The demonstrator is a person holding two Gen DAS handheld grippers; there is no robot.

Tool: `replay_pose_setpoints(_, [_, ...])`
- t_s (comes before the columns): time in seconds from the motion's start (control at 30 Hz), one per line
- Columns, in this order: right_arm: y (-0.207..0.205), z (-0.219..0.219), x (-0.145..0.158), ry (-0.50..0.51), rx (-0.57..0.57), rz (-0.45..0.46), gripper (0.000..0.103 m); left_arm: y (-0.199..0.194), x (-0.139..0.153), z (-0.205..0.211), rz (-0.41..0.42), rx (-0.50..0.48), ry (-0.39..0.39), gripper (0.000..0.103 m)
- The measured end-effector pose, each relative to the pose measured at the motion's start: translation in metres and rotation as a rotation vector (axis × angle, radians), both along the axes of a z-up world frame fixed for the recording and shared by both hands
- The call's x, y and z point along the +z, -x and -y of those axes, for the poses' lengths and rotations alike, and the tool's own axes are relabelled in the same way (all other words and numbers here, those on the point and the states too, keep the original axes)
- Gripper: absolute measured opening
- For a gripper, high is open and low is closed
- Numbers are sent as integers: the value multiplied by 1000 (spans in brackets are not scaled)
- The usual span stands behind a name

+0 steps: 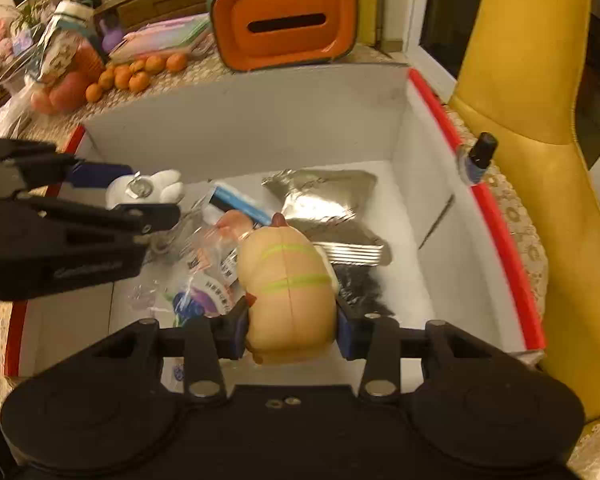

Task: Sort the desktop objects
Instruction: 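Carry the plush bunny and pig bun toward the red box with both tools, then open both tools to drop the bunny and pig bun into the box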

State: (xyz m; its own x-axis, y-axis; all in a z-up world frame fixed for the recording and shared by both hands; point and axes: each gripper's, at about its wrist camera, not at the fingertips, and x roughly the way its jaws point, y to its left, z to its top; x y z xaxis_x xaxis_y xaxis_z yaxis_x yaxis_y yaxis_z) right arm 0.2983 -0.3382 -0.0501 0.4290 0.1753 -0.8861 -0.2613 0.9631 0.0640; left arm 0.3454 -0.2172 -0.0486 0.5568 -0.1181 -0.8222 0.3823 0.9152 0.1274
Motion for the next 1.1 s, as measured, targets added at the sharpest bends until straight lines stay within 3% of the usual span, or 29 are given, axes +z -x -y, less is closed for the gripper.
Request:
replay_pose_setpoints(0.53, [-6,-2,-18,15,13,-45,41,-11,-17,17,-64,-43,-68,51])
replay_pose_setpoints(0.8, [-7,-2,-19,2,11,-55,45,-15,-20,15,-110,-35,-56,51])
replay_pose_setpoints(0.97, [-5,-2,-15,2,9,-31,59,-12,-16,13,-97,-31,-41,56])
replay_pose_setpoints(1.1, [-3,2,-7,-20,1,-12,64,-8,-12,14,-78,-41,-39,60])
